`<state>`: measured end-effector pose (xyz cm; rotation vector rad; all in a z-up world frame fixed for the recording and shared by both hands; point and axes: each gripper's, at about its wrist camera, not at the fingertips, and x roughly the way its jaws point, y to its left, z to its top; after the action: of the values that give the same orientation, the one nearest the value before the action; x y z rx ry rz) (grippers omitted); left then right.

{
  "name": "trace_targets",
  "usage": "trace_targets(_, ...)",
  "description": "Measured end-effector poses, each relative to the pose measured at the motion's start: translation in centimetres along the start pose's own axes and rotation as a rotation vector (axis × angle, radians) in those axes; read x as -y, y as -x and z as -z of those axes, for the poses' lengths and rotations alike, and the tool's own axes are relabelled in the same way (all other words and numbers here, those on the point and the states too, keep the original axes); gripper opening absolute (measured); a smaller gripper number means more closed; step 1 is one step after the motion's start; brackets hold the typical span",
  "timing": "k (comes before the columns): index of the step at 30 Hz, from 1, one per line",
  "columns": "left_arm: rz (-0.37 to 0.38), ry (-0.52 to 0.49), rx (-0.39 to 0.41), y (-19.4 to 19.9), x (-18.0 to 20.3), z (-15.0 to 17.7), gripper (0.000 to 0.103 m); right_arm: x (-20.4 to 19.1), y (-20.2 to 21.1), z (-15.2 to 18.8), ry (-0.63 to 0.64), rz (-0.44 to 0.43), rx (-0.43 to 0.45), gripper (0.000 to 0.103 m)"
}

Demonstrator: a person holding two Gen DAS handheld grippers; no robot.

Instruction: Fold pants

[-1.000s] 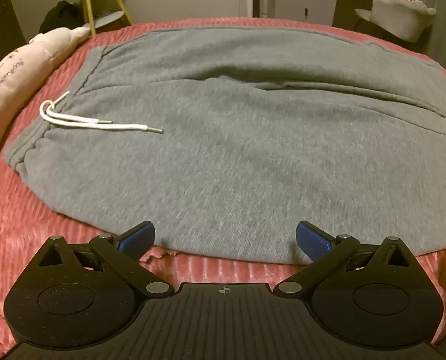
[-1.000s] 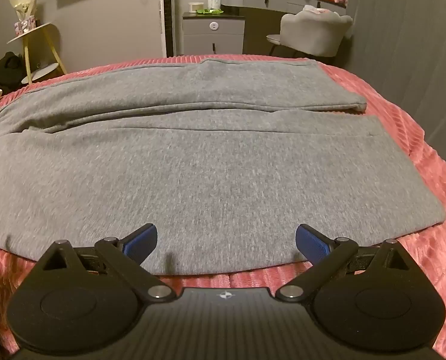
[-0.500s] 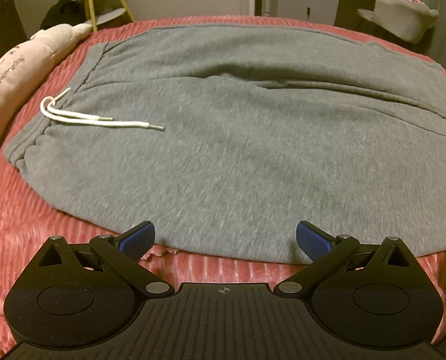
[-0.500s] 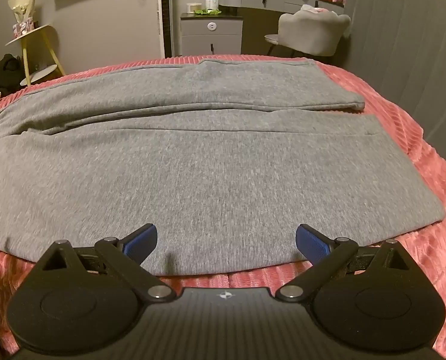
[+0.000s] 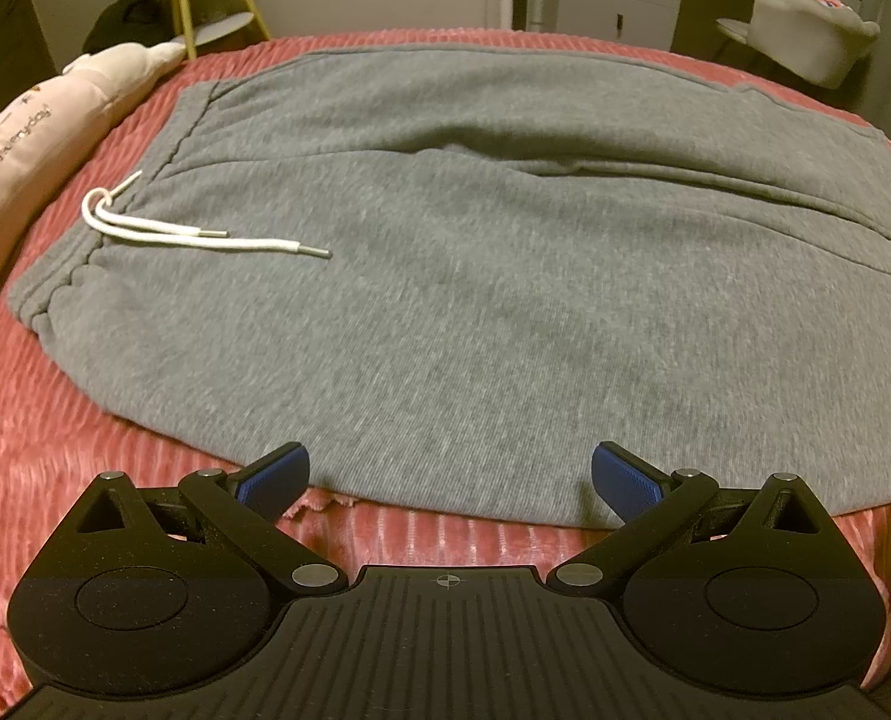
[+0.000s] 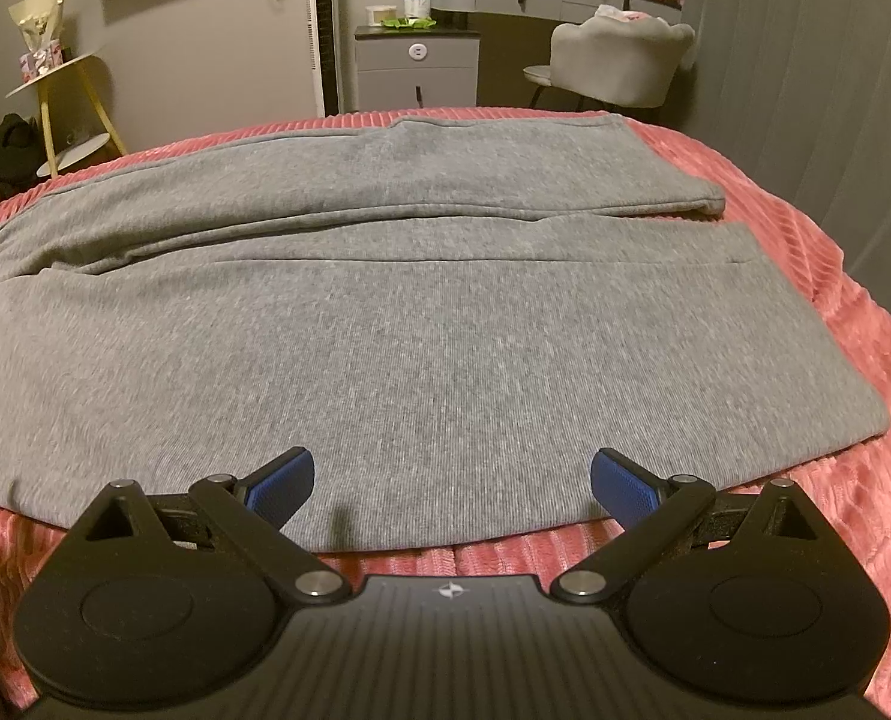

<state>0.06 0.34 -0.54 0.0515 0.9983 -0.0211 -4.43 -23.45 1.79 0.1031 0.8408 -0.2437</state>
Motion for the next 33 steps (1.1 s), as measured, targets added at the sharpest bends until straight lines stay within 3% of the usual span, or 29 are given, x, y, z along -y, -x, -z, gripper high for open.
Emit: trace_targets(33,0.001,0.007,-0.002,0.13,-0.17,-0.04,0.103,0.38,0.03,-0.01,-0.032,-0.003,0.002,0.099)
